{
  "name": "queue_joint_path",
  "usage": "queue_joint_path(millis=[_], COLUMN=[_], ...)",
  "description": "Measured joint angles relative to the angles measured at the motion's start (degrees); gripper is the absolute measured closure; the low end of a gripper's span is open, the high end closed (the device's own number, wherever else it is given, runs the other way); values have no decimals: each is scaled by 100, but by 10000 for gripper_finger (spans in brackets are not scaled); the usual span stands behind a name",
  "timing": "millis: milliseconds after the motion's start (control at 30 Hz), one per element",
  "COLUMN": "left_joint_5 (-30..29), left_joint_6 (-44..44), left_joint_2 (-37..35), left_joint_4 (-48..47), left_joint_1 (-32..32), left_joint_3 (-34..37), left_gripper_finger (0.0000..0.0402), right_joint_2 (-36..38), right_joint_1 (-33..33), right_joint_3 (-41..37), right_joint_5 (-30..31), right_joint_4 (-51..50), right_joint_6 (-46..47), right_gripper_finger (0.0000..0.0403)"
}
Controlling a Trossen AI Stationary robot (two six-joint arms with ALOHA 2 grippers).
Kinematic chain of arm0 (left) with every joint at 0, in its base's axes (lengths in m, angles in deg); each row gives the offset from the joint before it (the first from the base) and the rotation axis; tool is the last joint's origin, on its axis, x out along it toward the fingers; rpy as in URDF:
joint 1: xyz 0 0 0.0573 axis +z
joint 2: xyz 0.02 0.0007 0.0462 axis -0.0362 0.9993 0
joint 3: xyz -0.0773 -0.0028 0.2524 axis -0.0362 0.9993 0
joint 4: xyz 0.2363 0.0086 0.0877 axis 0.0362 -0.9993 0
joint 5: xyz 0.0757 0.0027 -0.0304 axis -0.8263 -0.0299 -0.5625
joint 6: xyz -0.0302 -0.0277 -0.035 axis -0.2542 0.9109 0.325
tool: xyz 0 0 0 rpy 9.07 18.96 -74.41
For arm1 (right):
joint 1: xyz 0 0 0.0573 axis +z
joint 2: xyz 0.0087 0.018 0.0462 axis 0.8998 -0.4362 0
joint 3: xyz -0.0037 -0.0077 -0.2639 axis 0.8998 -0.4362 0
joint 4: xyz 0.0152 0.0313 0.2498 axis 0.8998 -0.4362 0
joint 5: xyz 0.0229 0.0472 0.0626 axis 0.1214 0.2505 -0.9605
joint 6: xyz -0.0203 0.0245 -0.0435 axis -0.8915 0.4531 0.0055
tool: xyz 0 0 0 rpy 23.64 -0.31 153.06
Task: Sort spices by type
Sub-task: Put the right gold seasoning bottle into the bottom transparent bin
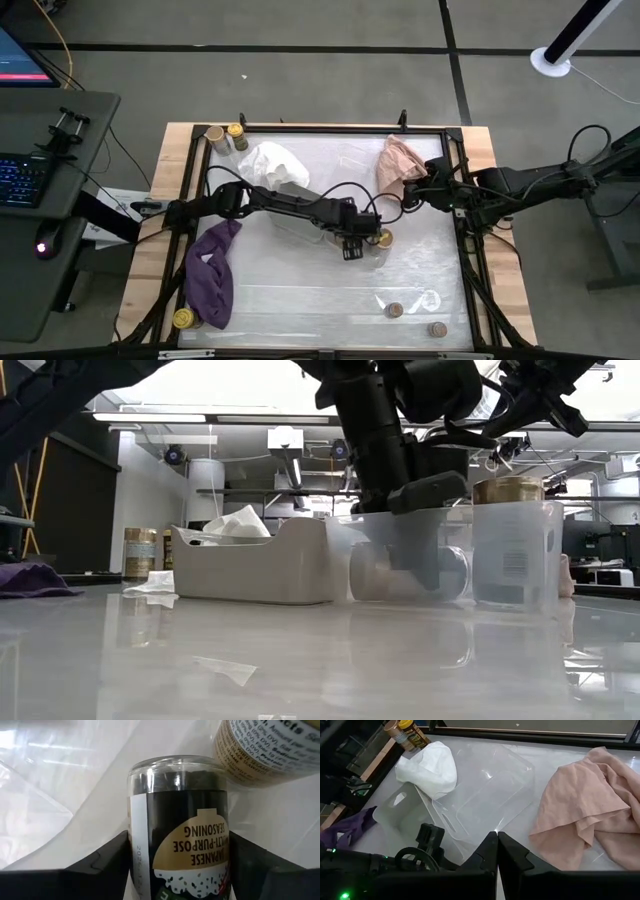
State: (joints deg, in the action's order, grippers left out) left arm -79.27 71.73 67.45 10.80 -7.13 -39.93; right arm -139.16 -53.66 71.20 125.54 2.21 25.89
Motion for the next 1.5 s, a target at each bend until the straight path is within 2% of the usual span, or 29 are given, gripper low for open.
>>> queue_joint_path(millis=[233,500,800,1000,1100,1233,1367,1500], left_joint_5=[117,388,316,70,-168,-221,-210,-216], left_joint_6=[-122,-394,-681,-1016,-1287,-1393,-1375,-1169], left_joint_2=[58,38,-633,-1225,-1617,-2093,-2492,-2796], left_joint_4=[-315,-1085,-1619,-1908,-2033,-2029,-2064,-2213], left_joint_1=[37,118,264,424,483,554,609,606], left_joint_3=[-435,-1545,-1474,-1474,-1474,-1434,-1431,-1431], left_gripper_finger=[166,166,166,166,166,166,166,166], right_joint_2=[0,0,169,495,578,401,-94,-483], right_joint_1=[0,0,0,-35,-170,-426,-578,-707], right_joint_3=[0,0,0,0,0,0,0,0], right_joint_5=[0,-2,24,19,-230,-991,-1825,-2084], right_joint_4=[-1,37,288,1334,2103,3291,4677,5536], right_joint_6=[-4,-9,-173,-976,-1485,-2262,-3079,-3614], right_gripper_finger=[403,403,403,402,396,345,253,164])
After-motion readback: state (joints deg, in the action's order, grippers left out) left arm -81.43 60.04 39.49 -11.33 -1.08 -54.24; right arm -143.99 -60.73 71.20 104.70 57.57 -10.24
